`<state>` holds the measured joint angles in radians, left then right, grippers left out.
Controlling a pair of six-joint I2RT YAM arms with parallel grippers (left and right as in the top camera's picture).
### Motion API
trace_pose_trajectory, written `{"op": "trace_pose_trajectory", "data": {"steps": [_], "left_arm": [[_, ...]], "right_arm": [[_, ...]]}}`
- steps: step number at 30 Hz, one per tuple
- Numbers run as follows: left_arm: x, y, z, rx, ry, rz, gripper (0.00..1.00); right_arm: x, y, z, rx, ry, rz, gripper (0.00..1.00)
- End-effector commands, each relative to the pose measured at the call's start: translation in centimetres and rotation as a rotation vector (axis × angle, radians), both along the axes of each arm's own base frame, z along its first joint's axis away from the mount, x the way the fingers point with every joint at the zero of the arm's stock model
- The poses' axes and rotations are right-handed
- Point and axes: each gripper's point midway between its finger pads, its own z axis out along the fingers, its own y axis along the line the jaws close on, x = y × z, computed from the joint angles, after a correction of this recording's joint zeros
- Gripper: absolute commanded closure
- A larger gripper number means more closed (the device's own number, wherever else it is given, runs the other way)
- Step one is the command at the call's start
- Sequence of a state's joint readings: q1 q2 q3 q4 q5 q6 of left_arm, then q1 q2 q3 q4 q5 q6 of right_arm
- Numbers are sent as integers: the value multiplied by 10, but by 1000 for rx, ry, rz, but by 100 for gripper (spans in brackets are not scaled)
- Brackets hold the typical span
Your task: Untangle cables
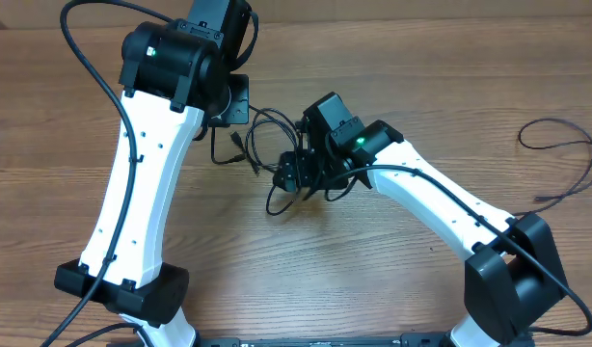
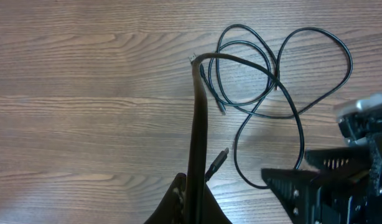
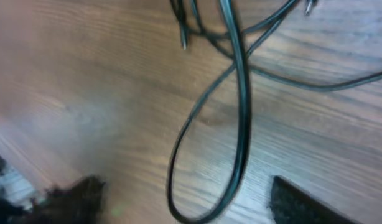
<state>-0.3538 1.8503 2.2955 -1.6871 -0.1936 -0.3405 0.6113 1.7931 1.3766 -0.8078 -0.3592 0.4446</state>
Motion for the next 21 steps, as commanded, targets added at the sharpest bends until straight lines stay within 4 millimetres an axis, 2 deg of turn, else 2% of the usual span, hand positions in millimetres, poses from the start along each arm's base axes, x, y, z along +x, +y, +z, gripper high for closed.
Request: {"op": "trace_pose_trajectory", "data": {"steps": [1,9,12,15,21], "left_arm": [[0,-2,0,-8,2,-8,96],[0,-2,0,-9,2,-8,96],[0,-2,0,-9,2,-8,96],[0,-2,0,-9,2,-8,96],[0,-2,0,-9,2,-8,96]], "right_arm": [[-2,-2,2,-15,-4,25,41],[-2,-7,-14,-32,1,-12,45],[1,-4,-15,-18,-8,-27,60],[2,-3,-17,-12,-16,-27,68],[2,-3,-23,-8,-20,-30,96]]}}
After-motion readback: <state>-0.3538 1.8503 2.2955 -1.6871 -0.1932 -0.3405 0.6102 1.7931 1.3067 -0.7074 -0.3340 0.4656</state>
